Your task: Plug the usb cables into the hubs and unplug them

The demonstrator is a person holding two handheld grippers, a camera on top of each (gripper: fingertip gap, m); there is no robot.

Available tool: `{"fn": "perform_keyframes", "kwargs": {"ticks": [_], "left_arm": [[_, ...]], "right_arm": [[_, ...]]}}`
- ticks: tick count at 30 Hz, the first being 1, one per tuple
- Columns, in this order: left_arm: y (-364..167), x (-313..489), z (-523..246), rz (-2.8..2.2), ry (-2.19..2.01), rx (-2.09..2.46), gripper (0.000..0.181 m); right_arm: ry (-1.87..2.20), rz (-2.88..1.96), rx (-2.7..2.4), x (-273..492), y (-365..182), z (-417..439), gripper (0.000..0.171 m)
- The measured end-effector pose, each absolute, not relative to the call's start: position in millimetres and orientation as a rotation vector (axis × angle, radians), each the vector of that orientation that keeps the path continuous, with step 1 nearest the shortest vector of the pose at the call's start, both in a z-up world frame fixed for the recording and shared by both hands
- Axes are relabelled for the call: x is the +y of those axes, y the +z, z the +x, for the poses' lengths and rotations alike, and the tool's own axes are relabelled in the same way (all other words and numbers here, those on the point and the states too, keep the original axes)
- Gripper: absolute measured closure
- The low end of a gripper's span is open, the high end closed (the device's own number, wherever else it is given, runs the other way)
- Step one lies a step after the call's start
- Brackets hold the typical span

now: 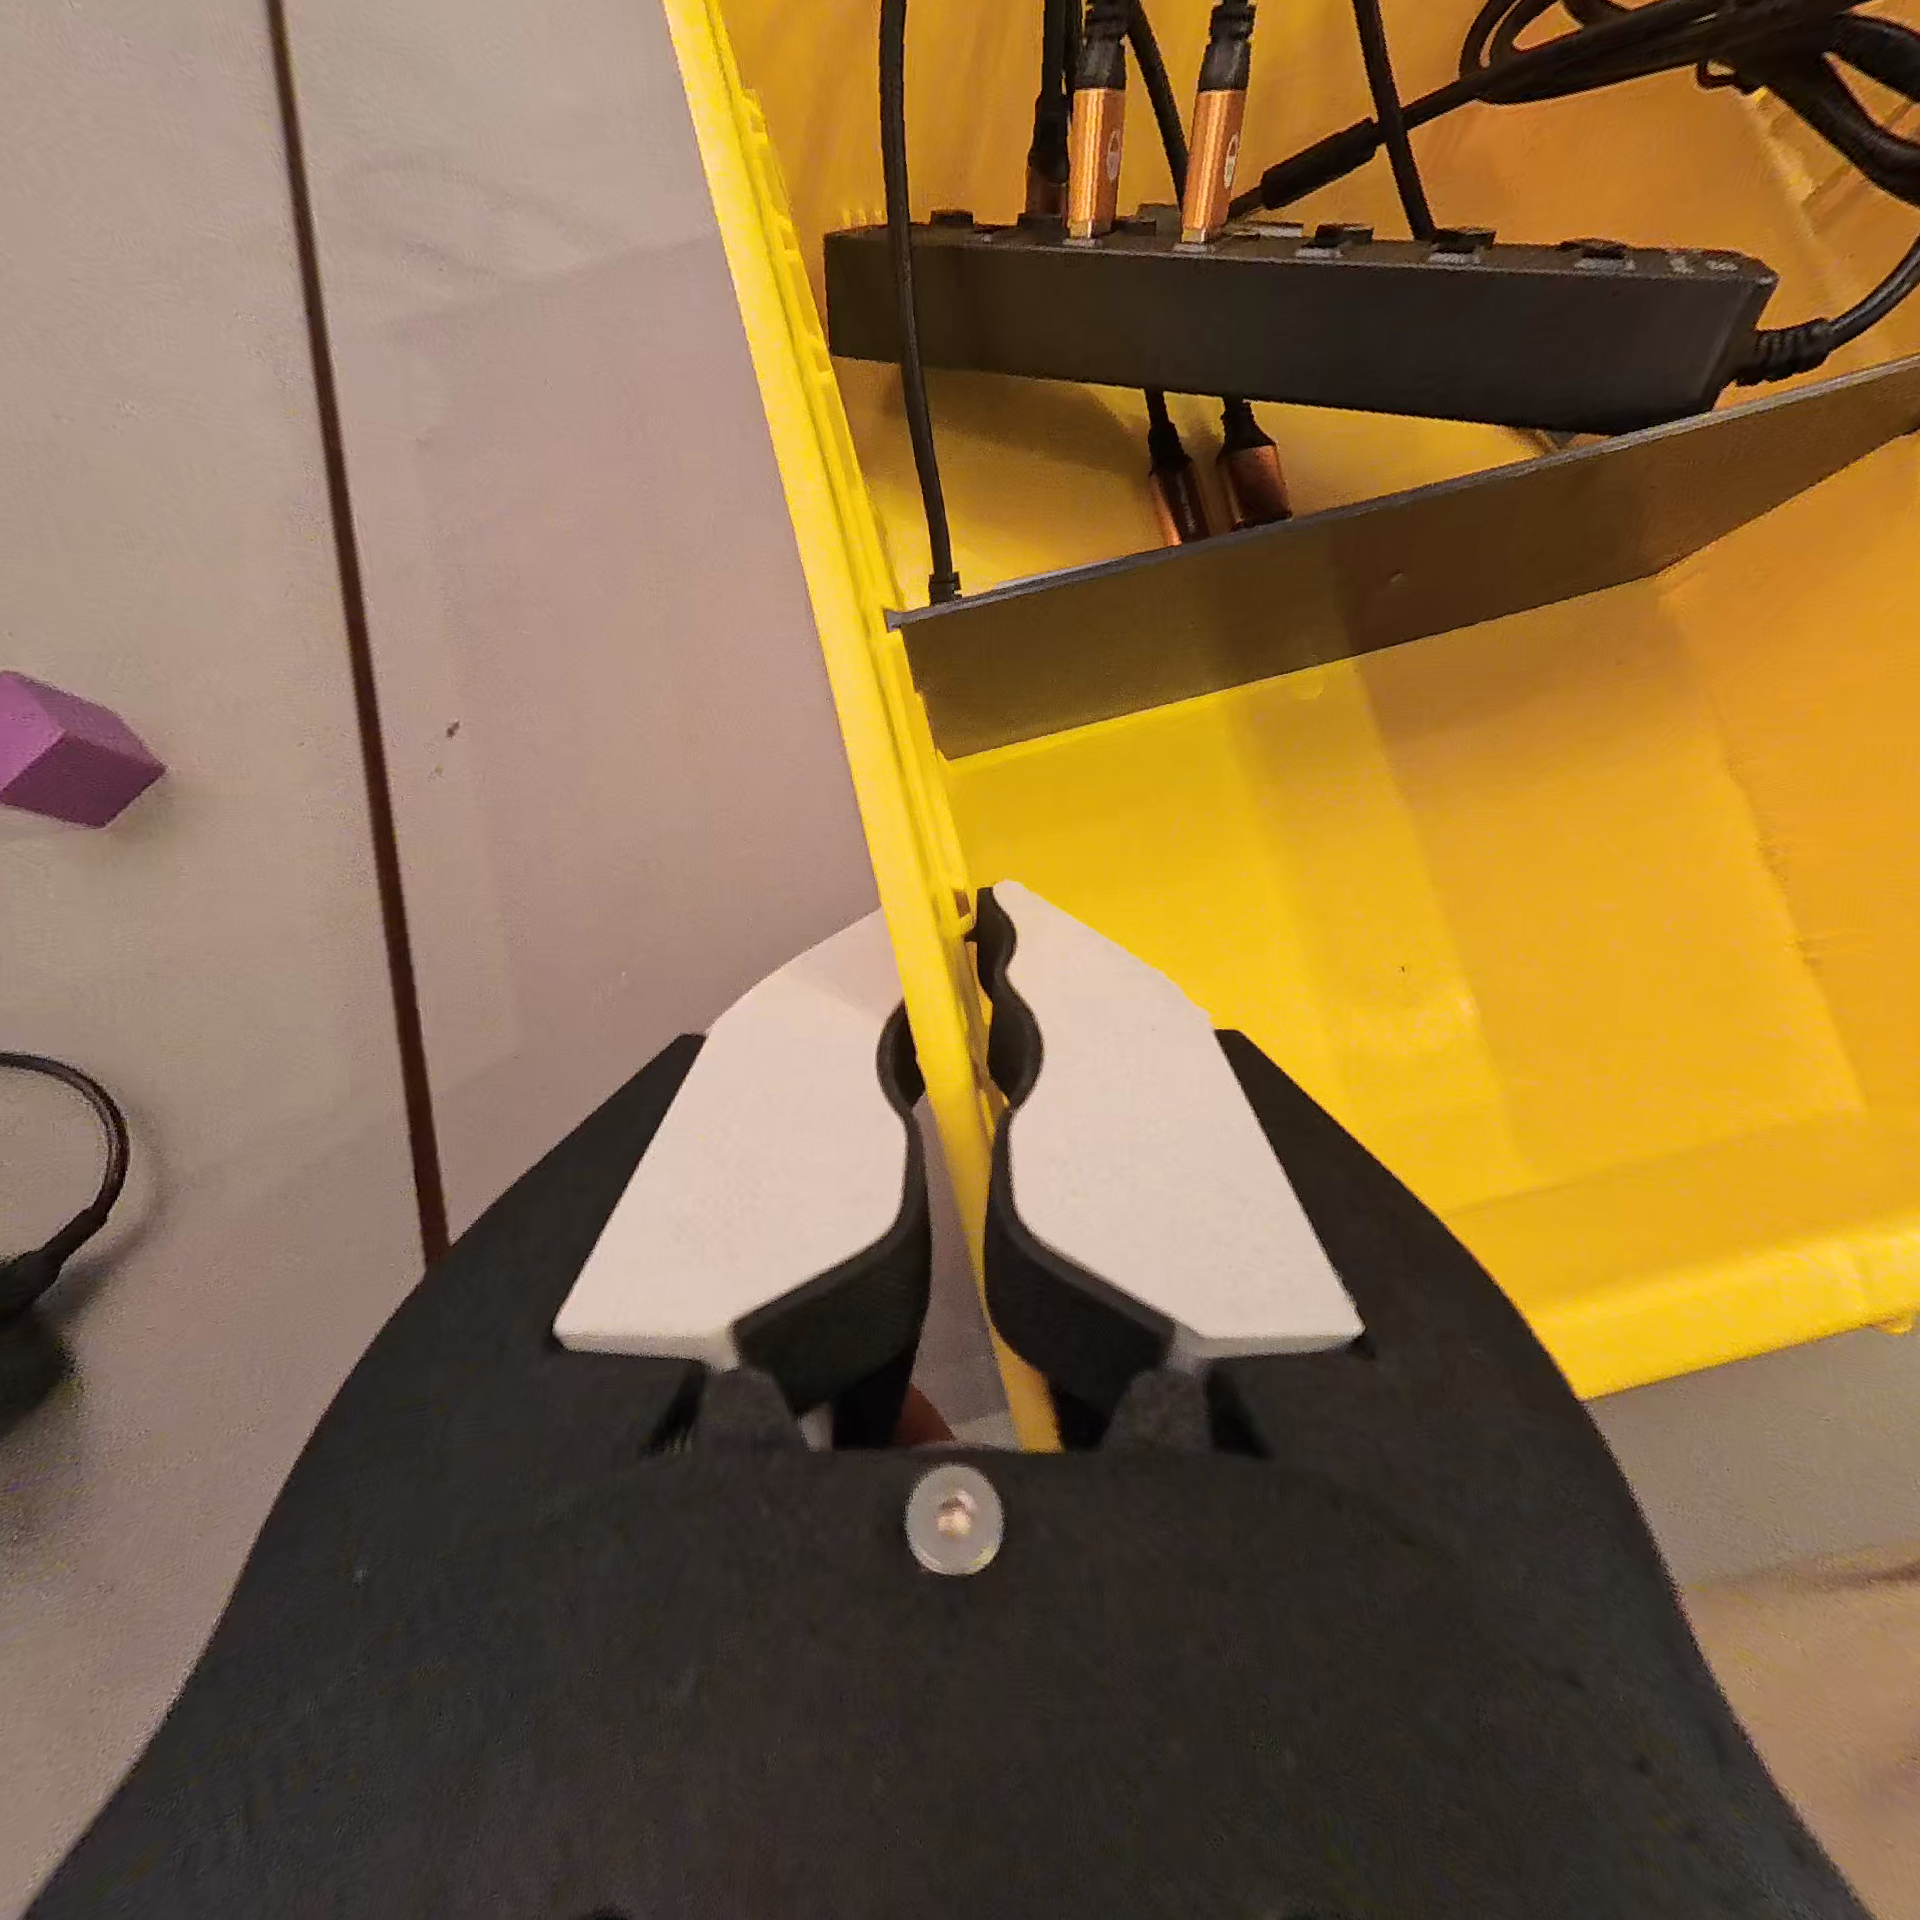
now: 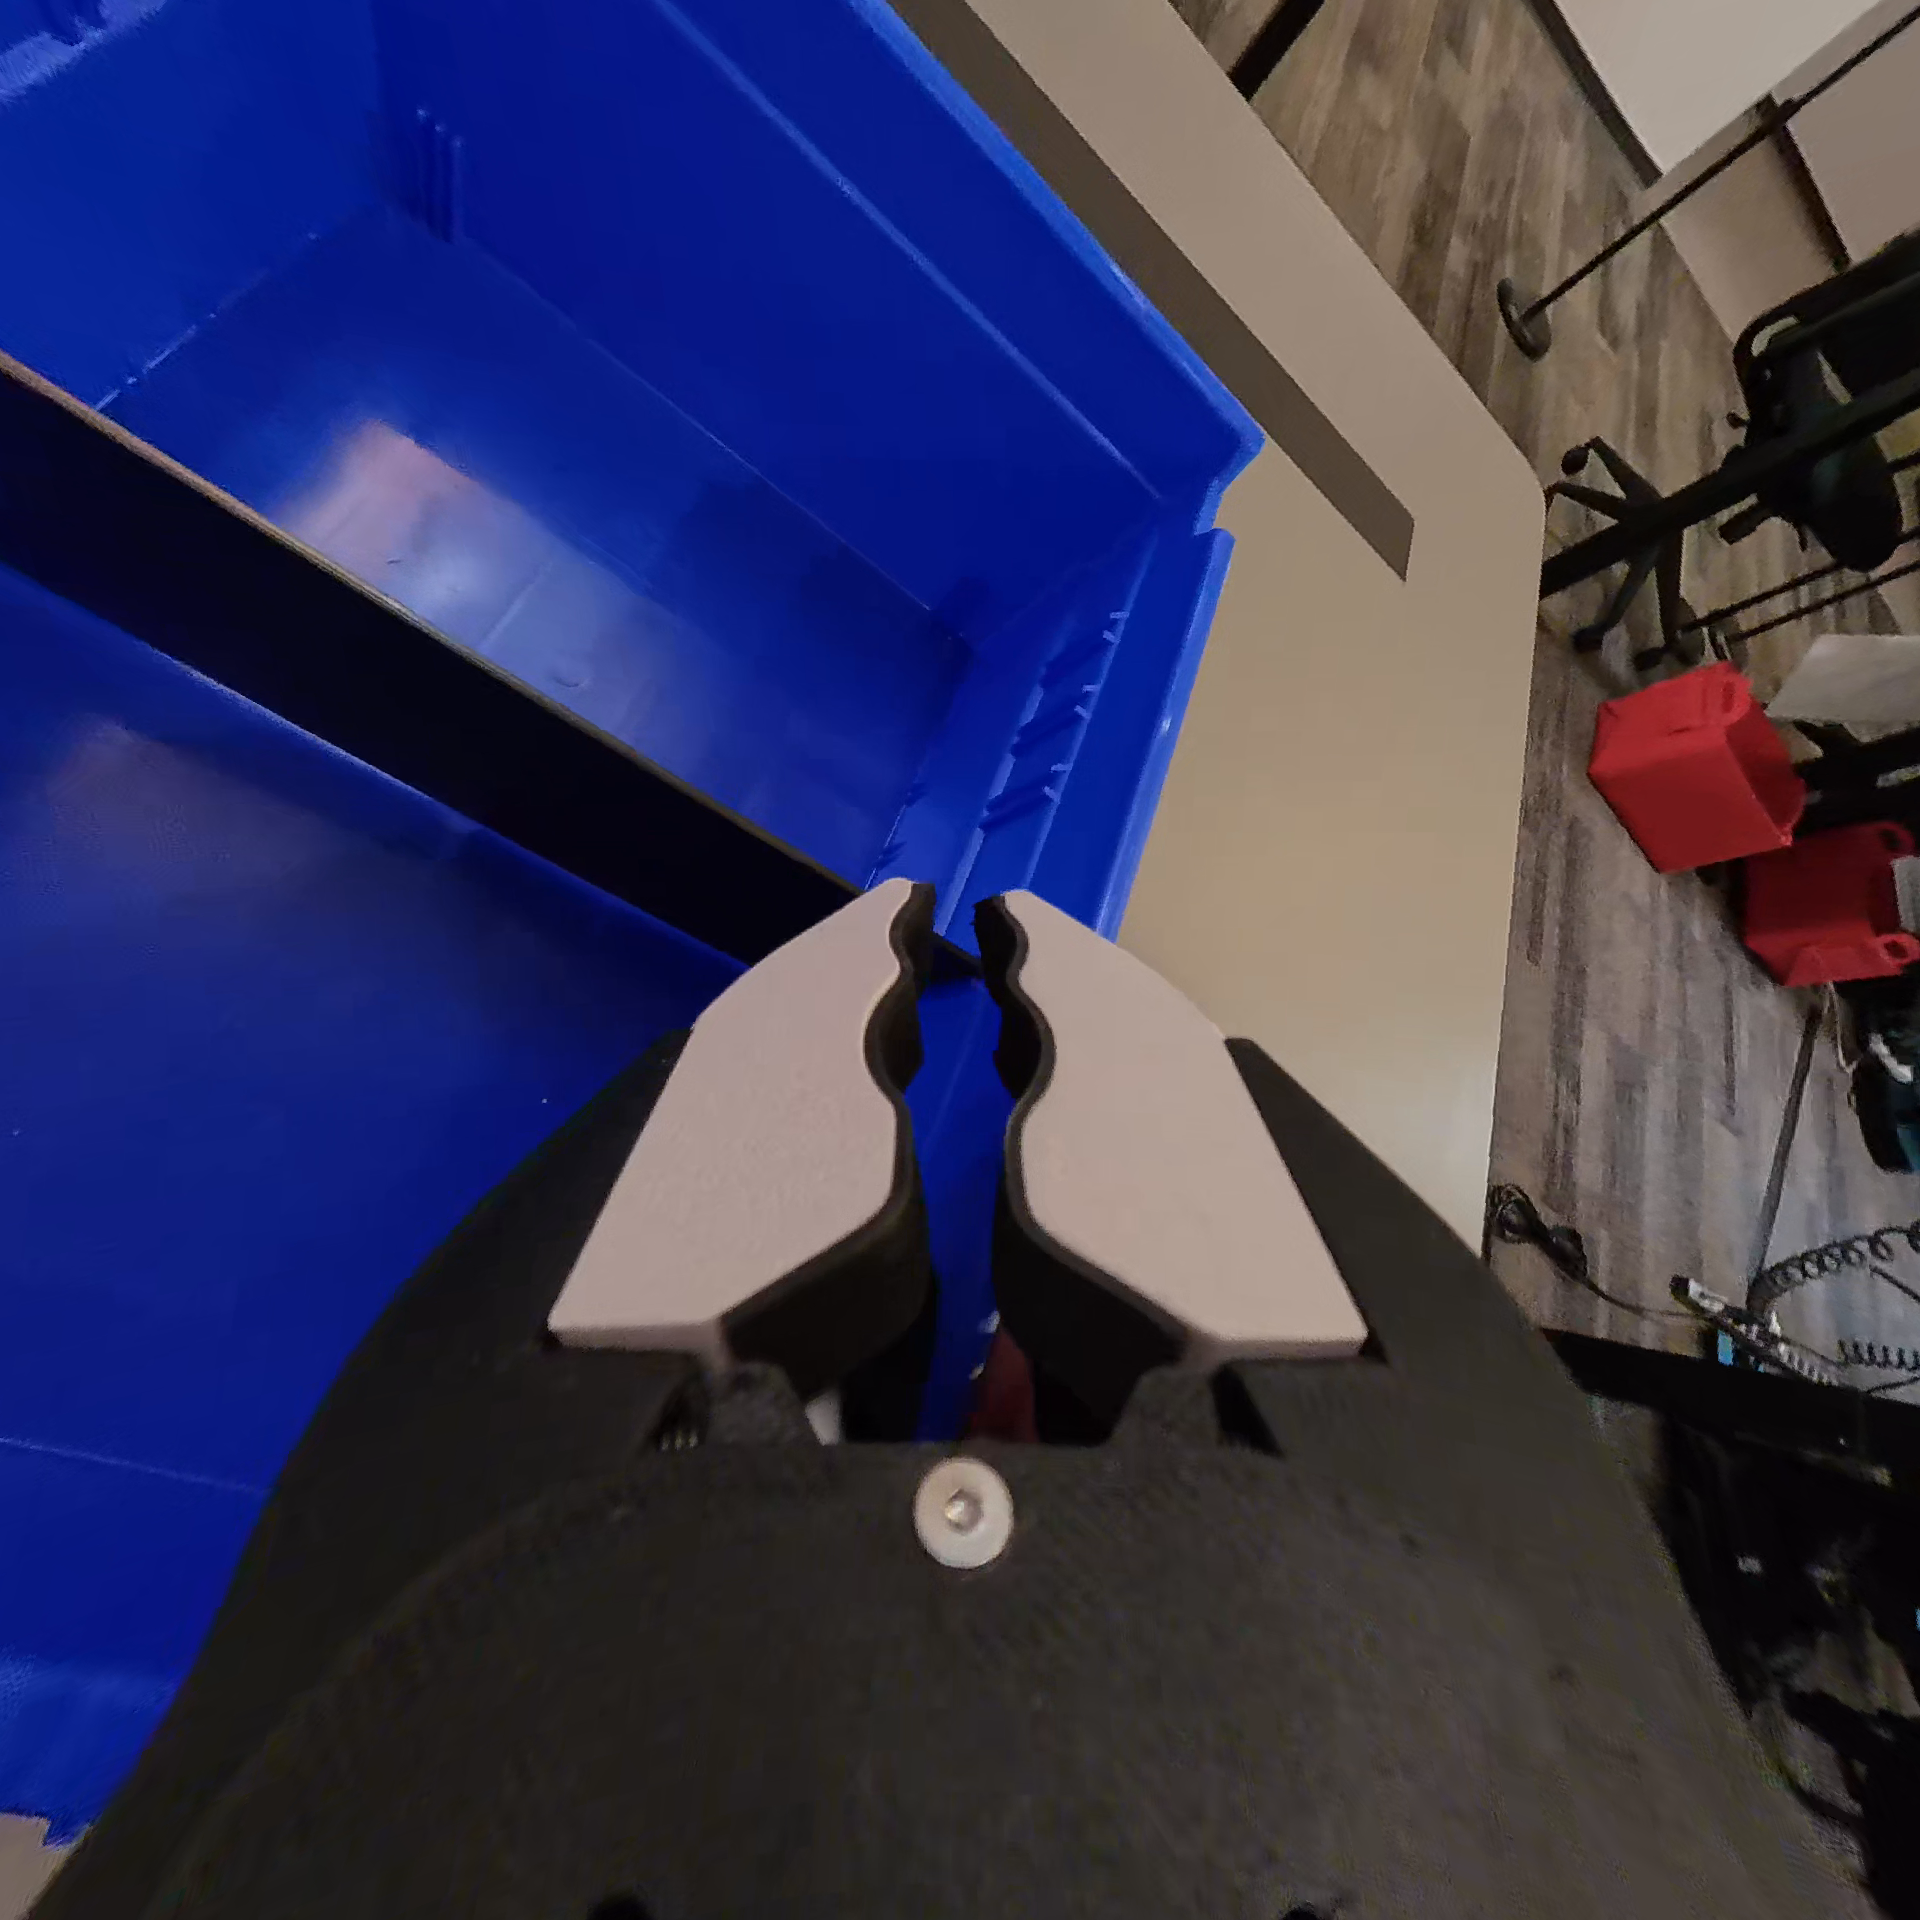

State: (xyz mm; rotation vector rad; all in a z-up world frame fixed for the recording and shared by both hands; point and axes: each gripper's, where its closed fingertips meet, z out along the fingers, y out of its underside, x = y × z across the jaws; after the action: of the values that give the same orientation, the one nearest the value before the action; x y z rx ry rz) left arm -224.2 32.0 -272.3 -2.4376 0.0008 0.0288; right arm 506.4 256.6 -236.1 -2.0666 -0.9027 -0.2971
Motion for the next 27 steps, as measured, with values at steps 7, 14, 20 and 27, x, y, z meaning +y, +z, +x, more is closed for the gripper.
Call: {"fn": "perform_keyframes", "kwargs": {"ticks": [7,14,20,27], "left_arm": [[-272,20,-243,-2.429,0.056,-0.045,0.174],[-211,31,-254,-2.244,0.240,-0.010,0.116],[-185,82,-202,-2.158,0.395,0.345,0.130],[-223,151,-203,-2.354,0.359,0.327,0.150]], "right_arm": [[-0.266,-2.033,-0.905,254,-234,512,0.160],[-0.390,-1.925,-0.855,248,-196,520,0.124],[-0.293,-1.800,-0.851,240,-147,474,0.127],[-0.256,-1.668,-1.039,220,-130,385,0.131]]}}
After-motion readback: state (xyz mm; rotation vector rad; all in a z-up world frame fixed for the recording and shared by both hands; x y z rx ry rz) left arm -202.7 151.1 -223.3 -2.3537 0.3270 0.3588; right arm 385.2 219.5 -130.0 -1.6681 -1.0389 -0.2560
